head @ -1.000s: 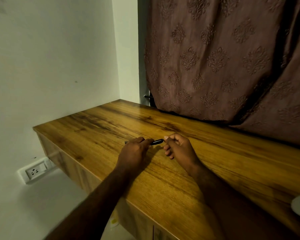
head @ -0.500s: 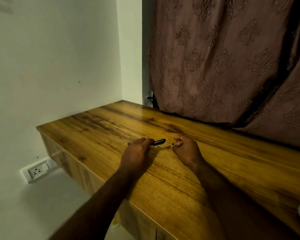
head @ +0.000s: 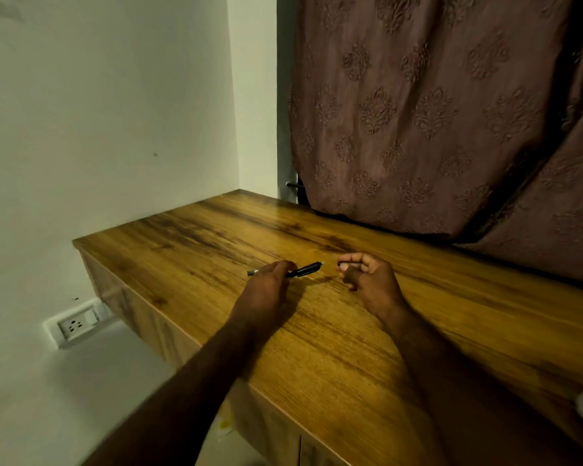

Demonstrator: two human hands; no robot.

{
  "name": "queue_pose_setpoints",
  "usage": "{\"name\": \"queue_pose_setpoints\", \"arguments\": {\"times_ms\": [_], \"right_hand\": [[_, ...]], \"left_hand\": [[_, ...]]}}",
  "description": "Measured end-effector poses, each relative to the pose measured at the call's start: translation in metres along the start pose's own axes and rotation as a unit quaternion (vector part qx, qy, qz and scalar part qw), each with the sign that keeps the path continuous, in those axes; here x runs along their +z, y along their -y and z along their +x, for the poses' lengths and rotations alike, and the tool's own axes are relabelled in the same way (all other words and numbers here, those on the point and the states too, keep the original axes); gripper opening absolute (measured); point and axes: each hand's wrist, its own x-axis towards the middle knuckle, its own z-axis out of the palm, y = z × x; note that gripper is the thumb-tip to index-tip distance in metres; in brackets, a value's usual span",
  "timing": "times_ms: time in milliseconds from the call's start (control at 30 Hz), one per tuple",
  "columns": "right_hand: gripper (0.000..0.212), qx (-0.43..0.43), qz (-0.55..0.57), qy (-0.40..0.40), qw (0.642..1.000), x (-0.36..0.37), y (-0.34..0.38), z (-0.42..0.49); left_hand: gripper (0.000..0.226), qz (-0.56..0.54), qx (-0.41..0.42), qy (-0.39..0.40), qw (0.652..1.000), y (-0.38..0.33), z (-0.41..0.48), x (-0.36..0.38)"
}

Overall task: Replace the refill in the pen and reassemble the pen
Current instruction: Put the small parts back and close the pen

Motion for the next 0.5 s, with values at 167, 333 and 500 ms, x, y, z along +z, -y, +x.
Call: {"name": "queue_pose_setpoints", "arguments": {"times_ms": [167, 333, 500], "right_hand": [[0.014, 0.004, 0.041, 0.029, 0.999, 0.018, 0.004, -0.008], [0.015, -0.008, 0.05, 0.031, 0.998, 0.018, 0.004, -0.01], [0.011, -0.016, 0.055, 0.013, 0.998, 0.019, 0.005, -0.009]], "left_hand": [[0.032, 0.015, 0.009, -0.007, 1.0, -0.002, 0.0, -0.001], [0.035, 0.031, 0.027, -0.008, 0.999, -0.001, -0.001, -0.003], [0.072, 0.018, 0.021, -0.015, 0.999, -0.008, -0.001, -0.006]]}}
